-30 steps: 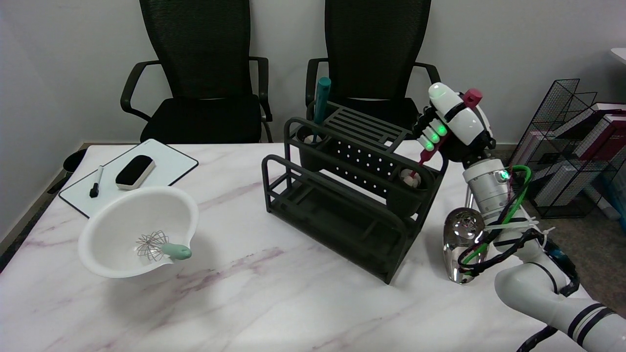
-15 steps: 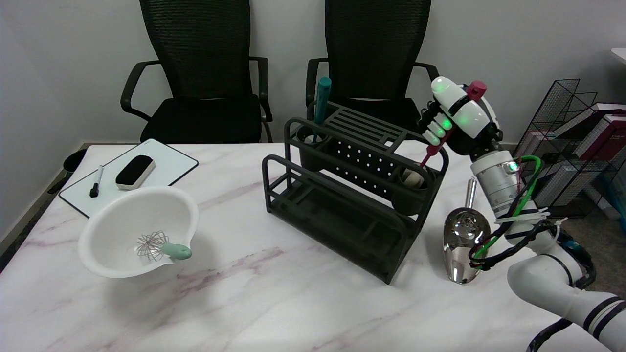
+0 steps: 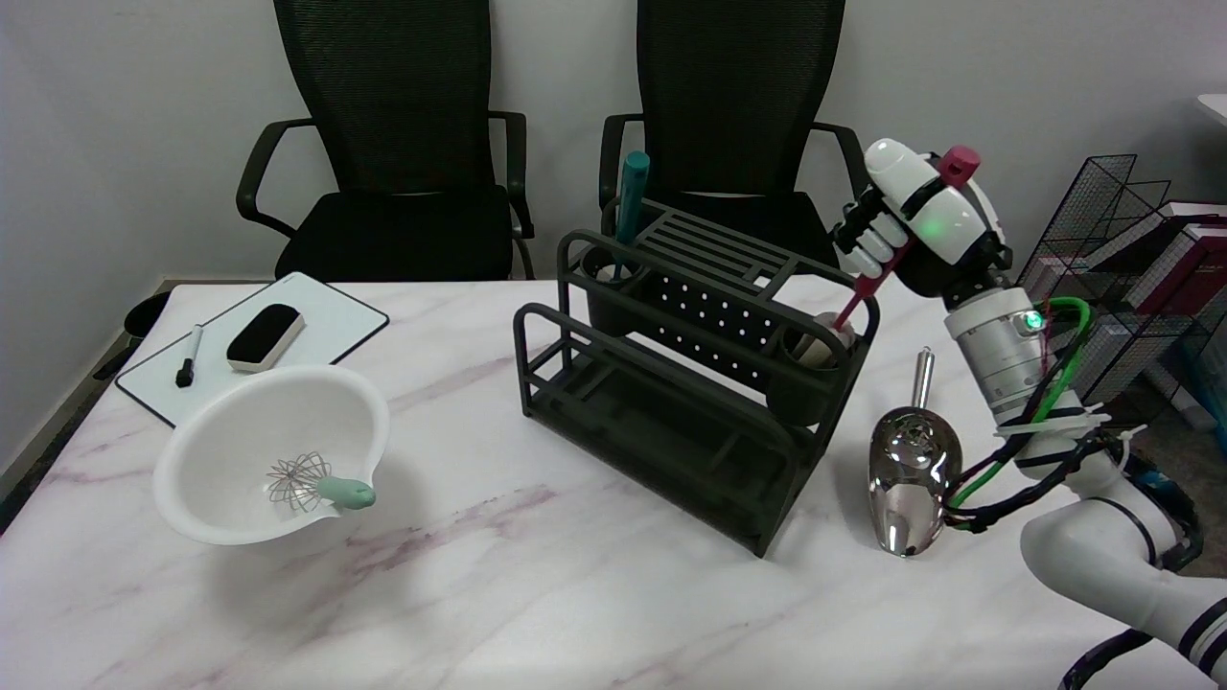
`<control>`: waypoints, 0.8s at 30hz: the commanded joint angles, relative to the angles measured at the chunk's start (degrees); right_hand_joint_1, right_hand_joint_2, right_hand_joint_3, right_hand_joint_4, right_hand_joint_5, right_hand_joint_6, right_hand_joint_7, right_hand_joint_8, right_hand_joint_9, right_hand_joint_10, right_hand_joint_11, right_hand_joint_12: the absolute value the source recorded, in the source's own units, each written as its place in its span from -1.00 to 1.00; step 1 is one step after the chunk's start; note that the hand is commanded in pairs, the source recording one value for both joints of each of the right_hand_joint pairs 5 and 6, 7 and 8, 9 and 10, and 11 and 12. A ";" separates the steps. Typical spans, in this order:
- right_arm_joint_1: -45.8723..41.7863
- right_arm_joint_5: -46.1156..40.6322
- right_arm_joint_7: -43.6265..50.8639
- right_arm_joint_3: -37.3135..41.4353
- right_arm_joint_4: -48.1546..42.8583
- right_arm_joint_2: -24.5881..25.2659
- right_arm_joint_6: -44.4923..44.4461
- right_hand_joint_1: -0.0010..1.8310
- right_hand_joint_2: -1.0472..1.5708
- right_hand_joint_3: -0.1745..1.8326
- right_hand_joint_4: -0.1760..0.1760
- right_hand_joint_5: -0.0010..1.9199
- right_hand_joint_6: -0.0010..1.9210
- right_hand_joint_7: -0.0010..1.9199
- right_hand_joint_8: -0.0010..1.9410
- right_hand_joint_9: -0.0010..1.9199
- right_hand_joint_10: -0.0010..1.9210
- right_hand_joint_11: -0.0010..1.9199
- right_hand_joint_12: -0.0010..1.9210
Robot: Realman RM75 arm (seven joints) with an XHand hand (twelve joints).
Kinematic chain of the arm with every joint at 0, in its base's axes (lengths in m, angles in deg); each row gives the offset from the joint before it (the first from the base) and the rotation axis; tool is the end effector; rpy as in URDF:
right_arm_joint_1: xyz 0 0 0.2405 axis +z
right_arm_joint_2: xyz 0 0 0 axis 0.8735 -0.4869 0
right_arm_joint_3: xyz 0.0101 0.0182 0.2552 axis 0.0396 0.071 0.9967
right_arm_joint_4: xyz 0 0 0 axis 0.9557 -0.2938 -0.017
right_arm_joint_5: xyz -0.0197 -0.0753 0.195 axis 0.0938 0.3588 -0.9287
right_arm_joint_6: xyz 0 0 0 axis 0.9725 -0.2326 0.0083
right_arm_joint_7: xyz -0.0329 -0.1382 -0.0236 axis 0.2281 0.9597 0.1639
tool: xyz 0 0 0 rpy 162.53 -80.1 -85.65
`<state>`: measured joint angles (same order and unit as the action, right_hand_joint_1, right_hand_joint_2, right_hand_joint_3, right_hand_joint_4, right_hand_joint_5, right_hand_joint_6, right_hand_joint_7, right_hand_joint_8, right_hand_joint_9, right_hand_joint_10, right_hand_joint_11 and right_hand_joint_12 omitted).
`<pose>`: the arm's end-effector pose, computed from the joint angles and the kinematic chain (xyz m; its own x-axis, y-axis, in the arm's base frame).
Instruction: Pick up the pink sponge bottle brush.
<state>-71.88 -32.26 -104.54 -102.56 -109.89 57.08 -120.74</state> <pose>-0.1936 -0.2908 0.4140 -0.1332 -0.0340 0.9905 -0.8836 -0.4486 -0.1342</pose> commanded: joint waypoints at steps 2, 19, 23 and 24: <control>-2.21 -0.44 -0.06 5.04 -9.75 -1.10 3.06 0.08 1.00 -0.46 0.00 1.00 1.00 1.00 0.98 1.00 1.00 1.00 1.00; -1.68 -0.84 -0.06 12.03 -18.37 -1.29 2.88 0.08 1.00 -0.46 0.00 1.00 1.00 1.00 0.98 1.00 1.00 1.00 1.00; -1.24 -3.45 0.37 11.01 -21.03 -1.44 2.98 0.08 1.00 -0.44 0.00 1.00 1.00 1.00 0.98 1.00 1.00 1.00 1.00; -1.02 -4.02 0.48 10.42 -21.73 -1.51 2.98 0.10 1.00 -0.44 0.00 1.00 1.00 1.00 0.98 1.00 1.00 1.00 1.00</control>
<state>-73.06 -32.80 -104.56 -95.52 -122.82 55.86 -118.41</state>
